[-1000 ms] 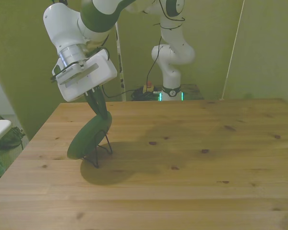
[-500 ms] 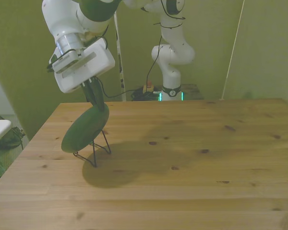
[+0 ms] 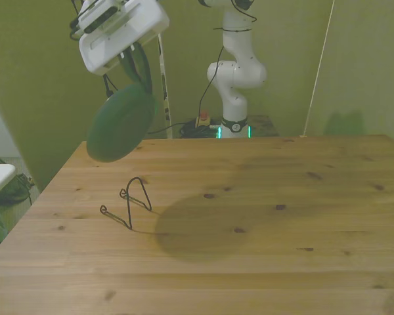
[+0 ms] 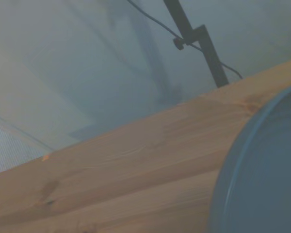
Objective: Unload the plate
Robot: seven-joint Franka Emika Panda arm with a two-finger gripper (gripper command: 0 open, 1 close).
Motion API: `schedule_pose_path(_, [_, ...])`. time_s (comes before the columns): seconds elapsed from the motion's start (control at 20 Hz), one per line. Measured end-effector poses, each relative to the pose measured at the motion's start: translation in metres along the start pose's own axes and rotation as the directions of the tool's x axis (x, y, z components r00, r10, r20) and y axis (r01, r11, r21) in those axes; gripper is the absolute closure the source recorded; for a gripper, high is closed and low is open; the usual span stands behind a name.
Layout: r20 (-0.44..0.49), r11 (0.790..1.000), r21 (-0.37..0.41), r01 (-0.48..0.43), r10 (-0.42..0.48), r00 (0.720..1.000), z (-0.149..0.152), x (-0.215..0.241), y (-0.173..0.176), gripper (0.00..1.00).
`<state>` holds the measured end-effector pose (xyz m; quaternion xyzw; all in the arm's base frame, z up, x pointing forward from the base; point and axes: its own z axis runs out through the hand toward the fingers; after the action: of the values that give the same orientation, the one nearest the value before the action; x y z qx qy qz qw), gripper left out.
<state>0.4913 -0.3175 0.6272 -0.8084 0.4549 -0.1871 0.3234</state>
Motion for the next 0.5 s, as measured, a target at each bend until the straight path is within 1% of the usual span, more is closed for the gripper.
schedule_pose_path(0.1, [-0.017, 1.000, -0.016, -0.006, 0.005, 1.000, 0.002, -0.013, -0.013, 1.00])
schedule_pose_path(0.2, [-0.033, 0.997, -0.065, -0.035, 0.033, 0.999, 0.021, -0.021, -0.029, 1.00])
schedule_pose_path(0.35, [-0.032, 0.988, -0.133, -0.076, 0.073, 0.997, 0.076, -0.029, -0.051, 1.00])
schedule_pose_path(0.5, [-0.038, 0.981, -0.173, -0.091, 0.086, 0.996, 0.125, -0.026, -0.069, 1.00])
